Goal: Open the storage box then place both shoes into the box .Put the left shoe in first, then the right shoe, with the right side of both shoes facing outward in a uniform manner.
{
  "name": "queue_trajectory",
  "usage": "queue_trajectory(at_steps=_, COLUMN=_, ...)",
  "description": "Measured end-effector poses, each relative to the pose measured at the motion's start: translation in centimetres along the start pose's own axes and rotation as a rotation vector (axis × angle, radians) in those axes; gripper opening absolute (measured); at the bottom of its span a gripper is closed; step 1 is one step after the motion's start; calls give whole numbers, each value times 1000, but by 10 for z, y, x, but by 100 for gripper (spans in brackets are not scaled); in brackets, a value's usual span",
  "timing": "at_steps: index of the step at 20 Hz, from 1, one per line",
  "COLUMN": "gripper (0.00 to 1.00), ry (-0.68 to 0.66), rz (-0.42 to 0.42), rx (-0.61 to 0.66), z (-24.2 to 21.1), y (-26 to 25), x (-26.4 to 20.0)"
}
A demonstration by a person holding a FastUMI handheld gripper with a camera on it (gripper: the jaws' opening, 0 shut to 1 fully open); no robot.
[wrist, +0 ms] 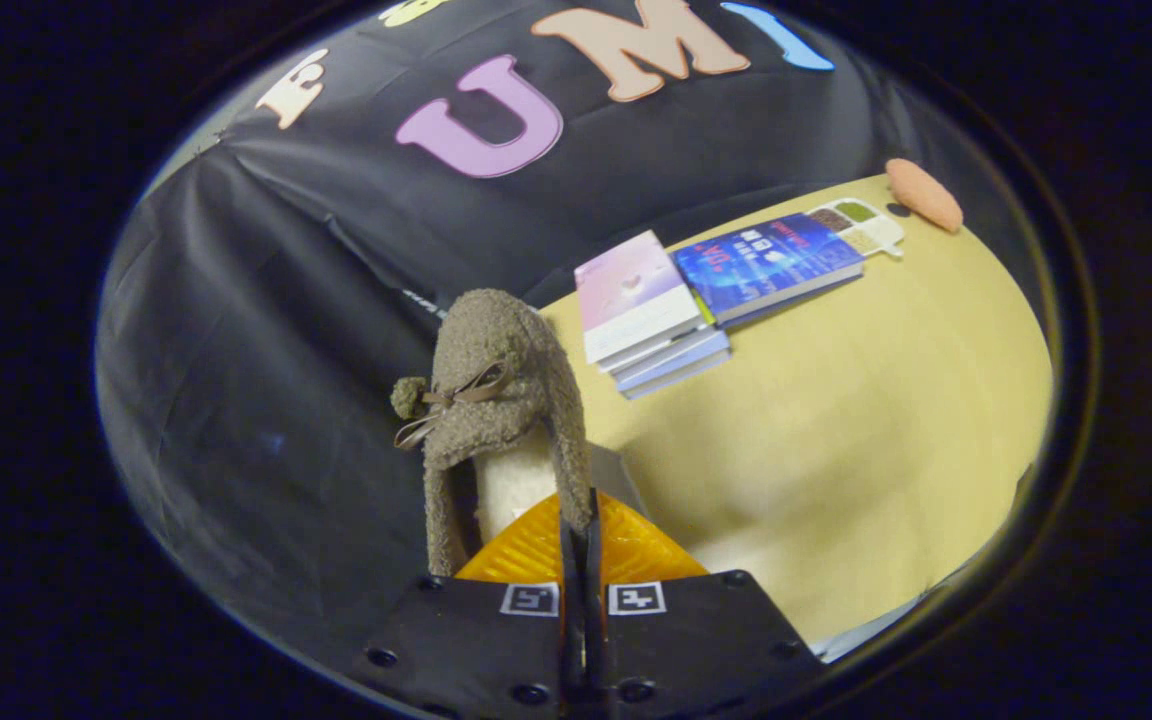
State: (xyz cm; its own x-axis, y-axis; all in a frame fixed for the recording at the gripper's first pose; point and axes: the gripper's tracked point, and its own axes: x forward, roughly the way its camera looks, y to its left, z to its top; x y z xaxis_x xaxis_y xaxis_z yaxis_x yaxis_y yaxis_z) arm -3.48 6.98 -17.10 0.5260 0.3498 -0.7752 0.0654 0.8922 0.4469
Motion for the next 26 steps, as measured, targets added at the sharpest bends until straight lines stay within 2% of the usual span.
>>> queue_trajectory(at_steps=6, gripper=4, ry=83, rz=-20, rx=-58, z=-52, y=14, x=19)
queue_trajectory(at_steps=14, gripper=5, ry=118, rz=-93, rx=-81, z=-80, y=-1, x=38)
queue_trajectory(at_steps=19, gripper=7, ry=115, rz=-116, rx=-44, z=-79, y=-6, x=43)
queue_trajectory(at_steps=22, gripper=11, ry=90, rz=-76, rx=-6, z=-72, y=4, x=46)
queue_trajectory(at_steps=23, gripper=5, ry=84, rz=-71, rx=1, z=-63, y=4, x=42)
queue_trajectory(at_steps=26, gripper=4, ry=81, rz=-70, rx=13, z=-60, y=5, x=42)
